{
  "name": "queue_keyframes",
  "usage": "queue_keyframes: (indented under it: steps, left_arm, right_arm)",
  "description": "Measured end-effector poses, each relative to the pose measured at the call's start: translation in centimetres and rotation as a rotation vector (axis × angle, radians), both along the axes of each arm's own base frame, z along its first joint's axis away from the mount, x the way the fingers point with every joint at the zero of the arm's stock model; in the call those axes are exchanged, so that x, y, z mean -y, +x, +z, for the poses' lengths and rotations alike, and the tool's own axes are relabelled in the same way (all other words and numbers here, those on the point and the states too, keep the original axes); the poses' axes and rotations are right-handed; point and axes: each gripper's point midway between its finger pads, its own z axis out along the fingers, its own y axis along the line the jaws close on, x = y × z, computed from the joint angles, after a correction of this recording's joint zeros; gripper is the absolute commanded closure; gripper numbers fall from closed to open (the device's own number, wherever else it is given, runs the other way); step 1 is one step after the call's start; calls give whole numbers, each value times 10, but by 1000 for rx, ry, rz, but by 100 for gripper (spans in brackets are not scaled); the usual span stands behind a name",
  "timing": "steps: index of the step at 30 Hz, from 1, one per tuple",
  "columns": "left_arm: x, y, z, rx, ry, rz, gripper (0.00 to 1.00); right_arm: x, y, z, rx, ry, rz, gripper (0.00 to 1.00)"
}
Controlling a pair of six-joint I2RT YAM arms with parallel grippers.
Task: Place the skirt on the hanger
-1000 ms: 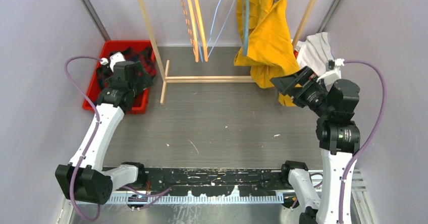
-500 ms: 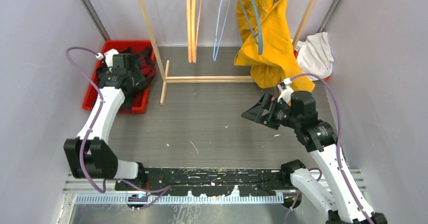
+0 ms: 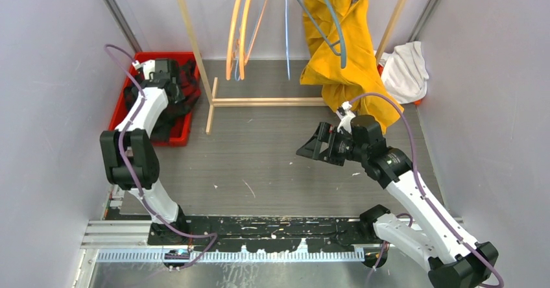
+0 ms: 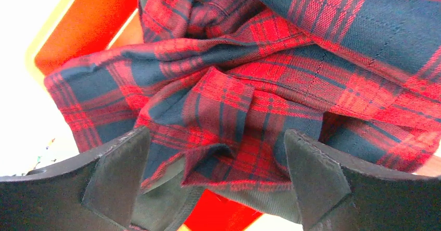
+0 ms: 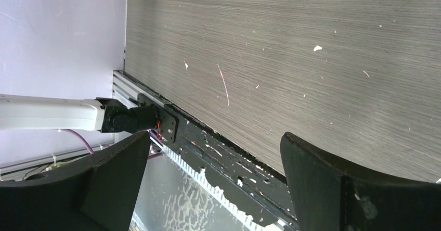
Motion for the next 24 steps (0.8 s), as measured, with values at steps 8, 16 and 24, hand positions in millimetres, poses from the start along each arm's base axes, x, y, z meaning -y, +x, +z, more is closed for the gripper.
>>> queue_keyframes:
  steps: [8, 16, 24]
  left_arm:
    - [3, -7, -47, -111, -35, 22, 59]
    - [18, -26, -58, -152, -122, -15, 100]
    - [44, -33, 37, 50, -218, -131, 100]
  right_arm:
    - [-2, 4, -7, 1, -3, 8, 0]
    - [-5, 2, -8, 4, 3, 29, 0]
    - [-6, 2, -7, 10, 10, 35, 0]
